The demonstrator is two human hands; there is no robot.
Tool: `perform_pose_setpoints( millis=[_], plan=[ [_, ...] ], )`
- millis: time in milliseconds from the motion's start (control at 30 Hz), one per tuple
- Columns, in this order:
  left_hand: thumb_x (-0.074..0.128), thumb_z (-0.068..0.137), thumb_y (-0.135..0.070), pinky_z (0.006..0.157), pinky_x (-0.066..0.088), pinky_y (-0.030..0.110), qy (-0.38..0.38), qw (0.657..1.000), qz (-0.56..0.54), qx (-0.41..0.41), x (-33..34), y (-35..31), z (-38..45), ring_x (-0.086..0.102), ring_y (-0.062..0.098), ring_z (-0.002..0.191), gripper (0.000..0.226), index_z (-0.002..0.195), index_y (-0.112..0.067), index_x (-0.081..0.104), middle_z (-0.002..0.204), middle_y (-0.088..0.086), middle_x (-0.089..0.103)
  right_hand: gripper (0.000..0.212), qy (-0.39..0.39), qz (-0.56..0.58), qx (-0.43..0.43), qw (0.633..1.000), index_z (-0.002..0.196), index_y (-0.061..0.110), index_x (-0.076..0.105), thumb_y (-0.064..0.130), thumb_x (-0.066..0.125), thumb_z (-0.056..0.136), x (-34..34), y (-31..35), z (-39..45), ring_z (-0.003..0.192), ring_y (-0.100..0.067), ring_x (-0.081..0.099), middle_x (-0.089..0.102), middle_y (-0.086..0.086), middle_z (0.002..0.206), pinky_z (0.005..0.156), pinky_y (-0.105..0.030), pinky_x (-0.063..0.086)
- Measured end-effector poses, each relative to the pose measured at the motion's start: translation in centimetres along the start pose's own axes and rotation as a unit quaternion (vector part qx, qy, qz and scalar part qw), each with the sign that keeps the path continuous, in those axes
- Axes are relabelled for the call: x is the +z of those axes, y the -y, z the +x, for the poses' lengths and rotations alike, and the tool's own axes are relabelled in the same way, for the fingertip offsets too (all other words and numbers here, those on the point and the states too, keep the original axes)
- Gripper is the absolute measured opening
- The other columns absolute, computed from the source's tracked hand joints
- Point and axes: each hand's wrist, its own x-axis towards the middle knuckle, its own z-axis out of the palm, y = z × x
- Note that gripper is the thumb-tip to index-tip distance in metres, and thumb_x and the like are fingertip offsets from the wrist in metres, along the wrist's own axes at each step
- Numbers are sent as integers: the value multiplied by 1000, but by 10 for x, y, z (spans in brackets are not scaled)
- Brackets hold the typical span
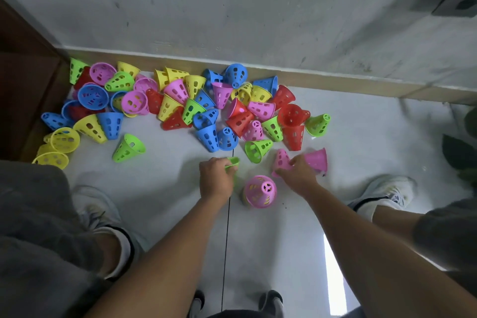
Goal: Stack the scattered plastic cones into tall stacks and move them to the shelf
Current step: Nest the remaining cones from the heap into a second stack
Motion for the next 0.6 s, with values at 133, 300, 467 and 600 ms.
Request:
perform_pose_setpoints(
  millis=[133, 300, 467, 600],
  plan=[
    [75, 88, -21, 83, 48, 39, -67, 996, -65, -9, -20, -22, 4, 62, 35, 85, 19, 85, -2, 75, 89, 15, 73, 47, -7, 22, -8, 1000, 122, 1, 51, 29, 72, 90, -3, 4, -7, 88, -21, 54, 58, -10, 104, 67, -28, 42],
    [73, 89, -30, 80, 52, 33, -37, 936, -313, -160, -44, -41, 13, 63, 23, 86, 18, 84, -13, 73, 87, 5, 69, 45, -31, 154, -8, 988, 112, 8, 48, 33, 76, 87, -12, 12, -17, 78, -11, 53, 57, -4, 98, 70, -28, 43],
    [71, 93, -11, 96, 53, 35, 50, 814, -535, -220, -66, -56, 1, 67, 17, 95, 9, 99, -4, 71, 101, 9, 72, 35, -19, 268, -31, 963, 99, 16, 47, 32, 76, 87, -25, 23, -31, 92, -25, 62, 59, -10, 107, 88, -48, 55],
    [70, 92, -5, 99, 53, 37, 100, 770, -593, -211, -76, -76, -8, 69, 20, 108, 14, 106, -4, 68, 115, 11, 73, 35, 86, 367, -49, 925, 101, 14, 48, 32, 75, 88, -45, 35, -43, 102, -29, 71, 71, -14, 115, 91, -46, 57]
  ],
)
